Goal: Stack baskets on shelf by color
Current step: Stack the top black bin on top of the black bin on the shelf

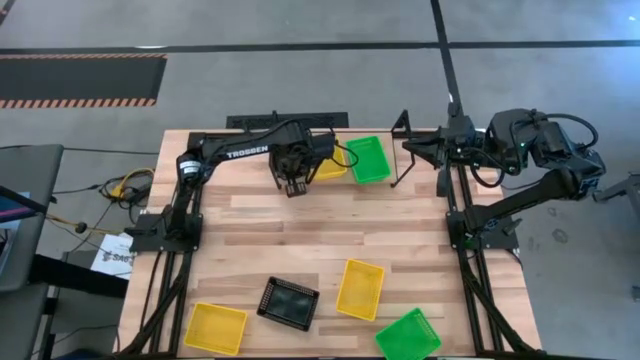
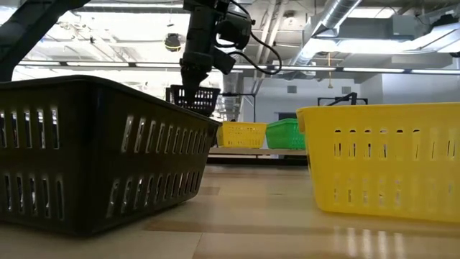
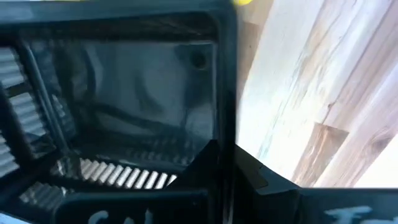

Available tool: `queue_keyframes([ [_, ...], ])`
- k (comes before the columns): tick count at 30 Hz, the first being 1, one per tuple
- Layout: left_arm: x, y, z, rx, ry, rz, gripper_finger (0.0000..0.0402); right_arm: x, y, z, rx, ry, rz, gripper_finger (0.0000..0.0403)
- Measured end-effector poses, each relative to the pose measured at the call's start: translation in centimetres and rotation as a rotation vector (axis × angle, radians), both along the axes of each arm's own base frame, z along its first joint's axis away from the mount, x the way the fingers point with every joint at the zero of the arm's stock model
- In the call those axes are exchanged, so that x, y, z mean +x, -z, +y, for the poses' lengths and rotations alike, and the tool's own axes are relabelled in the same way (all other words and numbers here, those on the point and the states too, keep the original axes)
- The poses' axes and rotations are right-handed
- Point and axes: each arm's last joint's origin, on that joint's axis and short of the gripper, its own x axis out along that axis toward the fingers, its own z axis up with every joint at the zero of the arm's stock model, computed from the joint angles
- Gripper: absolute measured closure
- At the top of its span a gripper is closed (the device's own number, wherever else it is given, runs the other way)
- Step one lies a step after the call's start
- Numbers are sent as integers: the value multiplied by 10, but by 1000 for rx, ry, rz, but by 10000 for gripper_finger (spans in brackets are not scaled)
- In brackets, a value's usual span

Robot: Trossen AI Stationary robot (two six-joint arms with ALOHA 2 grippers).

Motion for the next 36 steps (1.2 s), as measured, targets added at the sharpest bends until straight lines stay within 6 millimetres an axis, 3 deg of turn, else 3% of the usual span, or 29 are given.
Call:
queue_keyframes([
  [12,-2,1,11,-23,-14,-18,401,0,0,0,0,0,0,377],
  [26,-2,34,13,-69,18,-1,401,0,0,0,0,0,0,377],
  [36,0,37,13,-61,1,-21,401,0,0,0,1,0,0,377],
])
